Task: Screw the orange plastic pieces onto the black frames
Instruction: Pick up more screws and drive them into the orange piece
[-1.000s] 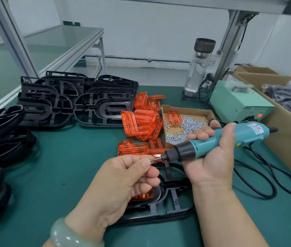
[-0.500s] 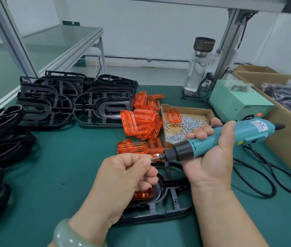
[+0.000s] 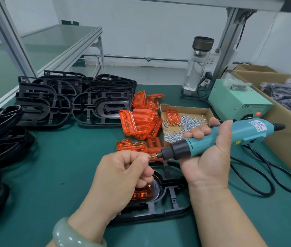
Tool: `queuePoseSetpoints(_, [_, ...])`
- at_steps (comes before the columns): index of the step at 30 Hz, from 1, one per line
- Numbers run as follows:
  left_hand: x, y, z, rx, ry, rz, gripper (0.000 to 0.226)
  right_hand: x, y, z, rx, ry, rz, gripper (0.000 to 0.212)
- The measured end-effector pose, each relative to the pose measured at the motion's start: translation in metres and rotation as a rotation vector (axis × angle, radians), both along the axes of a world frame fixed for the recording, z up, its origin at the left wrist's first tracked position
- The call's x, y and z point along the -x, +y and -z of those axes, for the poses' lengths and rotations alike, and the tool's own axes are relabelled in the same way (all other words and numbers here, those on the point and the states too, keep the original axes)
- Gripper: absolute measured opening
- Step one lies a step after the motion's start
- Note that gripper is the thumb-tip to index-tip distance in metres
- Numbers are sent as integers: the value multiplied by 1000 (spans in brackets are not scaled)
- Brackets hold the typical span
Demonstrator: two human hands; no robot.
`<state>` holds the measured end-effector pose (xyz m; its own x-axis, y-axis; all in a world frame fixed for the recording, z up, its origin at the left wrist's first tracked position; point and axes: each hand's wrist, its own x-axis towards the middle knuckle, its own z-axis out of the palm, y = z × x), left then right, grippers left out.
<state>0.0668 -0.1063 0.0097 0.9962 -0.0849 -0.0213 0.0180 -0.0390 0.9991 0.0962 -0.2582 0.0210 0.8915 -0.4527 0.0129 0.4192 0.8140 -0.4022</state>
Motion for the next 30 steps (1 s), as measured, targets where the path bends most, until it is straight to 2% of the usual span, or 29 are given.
queuePoseSetpoints(10, [-3, 1, 3, 105, 77, -37, 20, 1, 0, 0, -16, 0, -1, 23])
queuePoseSetpoints(23, [2, 0, 0, -50, -169, -58, 20, 1, -2, 0, -48, 1, -13, 24])
queuePoseSetpoints(30, [1, 3, 1, -47, -155, -34, 19, 1, -5, 0, -58, 2, -7, 26])
